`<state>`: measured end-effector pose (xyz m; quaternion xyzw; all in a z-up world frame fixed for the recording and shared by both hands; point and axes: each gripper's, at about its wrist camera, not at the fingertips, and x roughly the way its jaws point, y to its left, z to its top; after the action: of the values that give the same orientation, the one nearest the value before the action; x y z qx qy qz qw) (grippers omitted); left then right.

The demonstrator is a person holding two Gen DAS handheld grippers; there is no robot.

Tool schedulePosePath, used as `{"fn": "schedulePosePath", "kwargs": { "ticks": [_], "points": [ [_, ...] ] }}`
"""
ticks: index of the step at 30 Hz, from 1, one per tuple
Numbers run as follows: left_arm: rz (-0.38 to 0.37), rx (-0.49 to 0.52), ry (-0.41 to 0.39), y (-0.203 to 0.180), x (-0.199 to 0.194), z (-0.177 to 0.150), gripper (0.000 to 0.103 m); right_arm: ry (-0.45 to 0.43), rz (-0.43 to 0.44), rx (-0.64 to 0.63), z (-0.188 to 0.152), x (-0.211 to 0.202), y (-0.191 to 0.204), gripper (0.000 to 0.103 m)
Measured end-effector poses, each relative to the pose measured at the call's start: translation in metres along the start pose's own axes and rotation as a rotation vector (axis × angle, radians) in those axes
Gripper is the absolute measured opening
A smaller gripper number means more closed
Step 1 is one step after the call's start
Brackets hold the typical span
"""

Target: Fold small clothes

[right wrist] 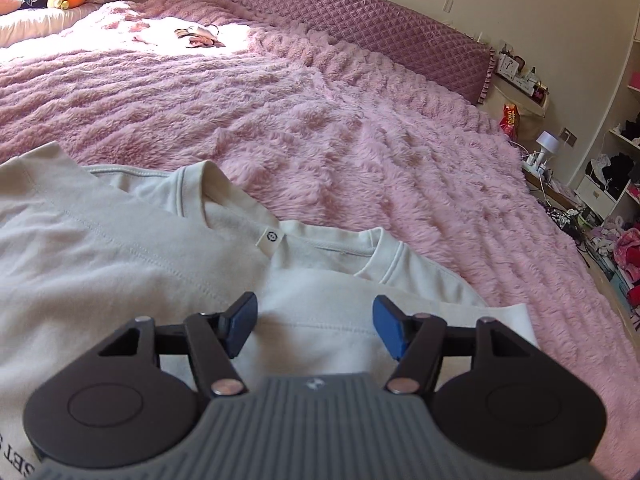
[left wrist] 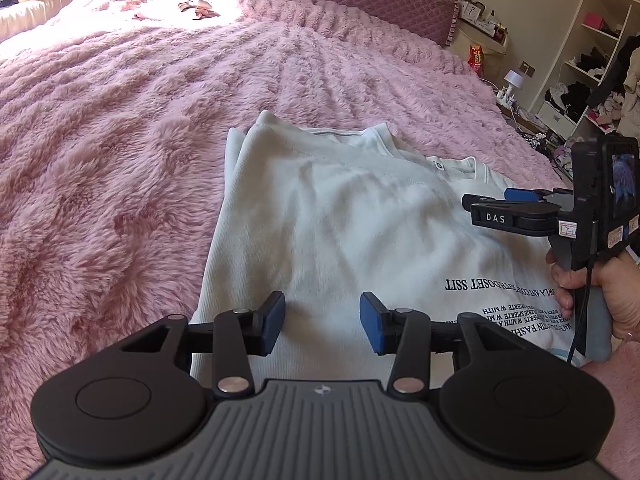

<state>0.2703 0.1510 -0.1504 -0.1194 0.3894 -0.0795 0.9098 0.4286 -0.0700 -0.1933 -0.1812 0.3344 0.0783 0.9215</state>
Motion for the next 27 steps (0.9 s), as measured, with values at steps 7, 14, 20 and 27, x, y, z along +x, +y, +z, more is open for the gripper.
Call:
{"fn": "schedulePosePath", "kwargs": {
  "ticks": [7,14,20,27],
  "points": [
    [0.009,0.004,-0.020,-0.002,-0.023,0.001,0.051,0.016,0.048,-0.098,-0.038,-0.062,0.015,0.060],
    [-0.002,0.002,-0.023,-0.009,-0.038,-0.002,0.051,0.064,0.084,-0.112,-0.073,-0.116,0.021,0.060],
    [-0.009,0.006,-0.022,-0.013,-0.046,-0.008,0.051,0.054,0.085,-0.150,-0.093,-0.148,0.023,0.060],
    [0.024,0.013,0.008,-0.003,-0.050,-0.016,0.051,0.065,0.097,-0.202,-0.108,-0.162,0.032,0.060]
  ]
}}
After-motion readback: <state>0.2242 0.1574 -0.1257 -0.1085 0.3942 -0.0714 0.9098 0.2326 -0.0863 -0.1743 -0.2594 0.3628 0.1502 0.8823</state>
